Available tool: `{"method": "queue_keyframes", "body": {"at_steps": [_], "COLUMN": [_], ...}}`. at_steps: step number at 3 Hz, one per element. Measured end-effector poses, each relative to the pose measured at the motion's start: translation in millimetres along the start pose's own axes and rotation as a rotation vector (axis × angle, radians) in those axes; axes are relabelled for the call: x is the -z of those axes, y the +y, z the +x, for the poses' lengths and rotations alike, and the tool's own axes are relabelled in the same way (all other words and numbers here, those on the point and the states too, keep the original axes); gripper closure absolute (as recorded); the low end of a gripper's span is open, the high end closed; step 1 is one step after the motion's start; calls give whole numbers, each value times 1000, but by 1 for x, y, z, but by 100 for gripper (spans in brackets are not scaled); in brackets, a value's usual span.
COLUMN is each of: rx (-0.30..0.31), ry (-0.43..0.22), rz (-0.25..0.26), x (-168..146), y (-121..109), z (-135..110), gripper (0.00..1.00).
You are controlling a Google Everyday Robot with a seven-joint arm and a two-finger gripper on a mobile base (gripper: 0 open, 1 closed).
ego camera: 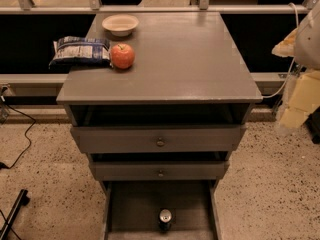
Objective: Pick pepsi can from bottom drawer and place on counter
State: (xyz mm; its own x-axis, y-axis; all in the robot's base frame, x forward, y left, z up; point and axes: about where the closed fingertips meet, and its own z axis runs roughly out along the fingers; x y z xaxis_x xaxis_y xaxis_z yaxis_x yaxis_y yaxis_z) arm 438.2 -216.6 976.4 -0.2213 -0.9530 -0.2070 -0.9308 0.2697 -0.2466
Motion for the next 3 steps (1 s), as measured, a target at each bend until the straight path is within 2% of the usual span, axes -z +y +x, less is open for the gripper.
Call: {"method": "queue_keyframes", "body": {"at_steps": [2,3], "rx": [-16,-2], "ry": [-14,-147], "rz": [5,-42], "x": [-2,-46], "y": [-2,29], "z": [5,2], "gripper": [0,0]}}
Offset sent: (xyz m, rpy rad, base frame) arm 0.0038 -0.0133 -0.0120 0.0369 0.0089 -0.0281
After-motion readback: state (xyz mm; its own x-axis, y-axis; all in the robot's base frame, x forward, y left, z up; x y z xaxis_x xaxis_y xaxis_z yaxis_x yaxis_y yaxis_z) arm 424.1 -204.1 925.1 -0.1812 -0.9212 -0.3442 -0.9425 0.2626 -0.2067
